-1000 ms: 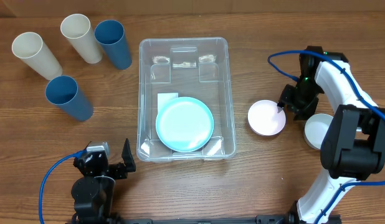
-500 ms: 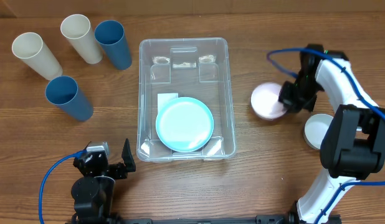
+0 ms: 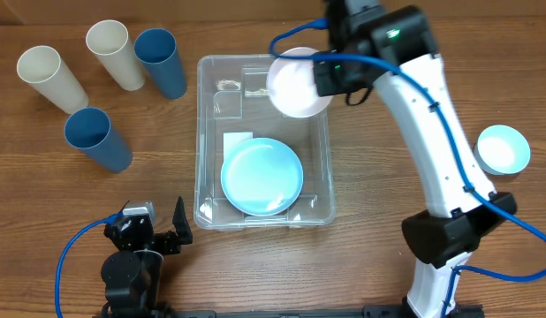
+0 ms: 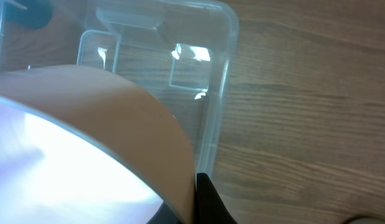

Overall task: Pack container
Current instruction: 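Place the pink bowl in the bin's upper area and release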

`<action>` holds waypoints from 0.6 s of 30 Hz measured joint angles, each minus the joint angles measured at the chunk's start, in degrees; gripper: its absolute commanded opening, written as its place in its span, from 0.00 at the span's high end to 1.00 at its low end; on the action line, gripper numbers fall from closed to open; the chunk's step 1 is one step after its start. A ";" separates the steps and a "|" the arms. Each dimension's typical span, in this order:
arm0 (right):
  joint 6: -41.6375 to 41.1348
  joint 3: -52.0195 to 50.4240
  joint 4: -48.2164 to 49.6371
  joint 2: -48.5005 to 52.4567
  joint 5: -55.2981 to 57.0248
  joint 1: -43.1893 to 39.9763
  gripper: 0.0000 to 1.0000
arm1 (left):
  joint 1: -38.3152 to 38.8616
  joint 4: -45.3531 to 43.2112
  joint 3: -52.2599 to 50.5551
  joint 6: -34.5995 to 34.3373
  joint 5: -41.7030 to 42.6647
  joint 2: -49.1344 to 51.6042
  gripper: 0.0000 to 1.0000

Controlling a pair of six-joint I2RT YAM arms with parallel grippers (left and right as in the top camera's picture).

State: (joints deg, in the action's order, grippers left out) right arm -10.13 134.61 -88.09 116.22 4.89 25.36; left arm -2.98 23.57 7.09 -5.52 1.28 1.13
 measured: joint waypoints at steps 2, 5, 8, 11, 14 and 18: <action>-0.76 0.00 1.22 1.68 2.45 1.49 0.96 | 0.00 0.00 0.00 0.00 0.00 0.00 0.00; -1.25 -0.04 4.22 5.97 4.44 1.36 0.96 | 0.00 -0.02 0.00 0.00 0.00 0.00 0.00; -1.49 -0.15 6.45 9.49 6.01 1.36 0.96 | 0.00 0.00 0.00 0.00 0.00 0.00 0.00; -1.46 -0.15 8.74 12.07 7.52 1.36 0.96 | 0.00 0.00 0.00 0.00 0.00 0.00 0.00; -1.46 -0.15 9.92 15.41 8.37 1.36 0.96 | 0.00 0.00 0.00 0.00 0.00 0.00 0.00; -1.49 -2.45 11.69 16.72 8.68 1.36 0.96 | 0.00 -0.02 0.00 0.00 0.00 0.00 0.00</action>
State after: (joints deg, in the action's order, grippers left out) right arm -11.62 132.16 -76.40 132.94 13.56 26.72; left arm -2.98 23.55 7.09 -5.52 1.28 1.13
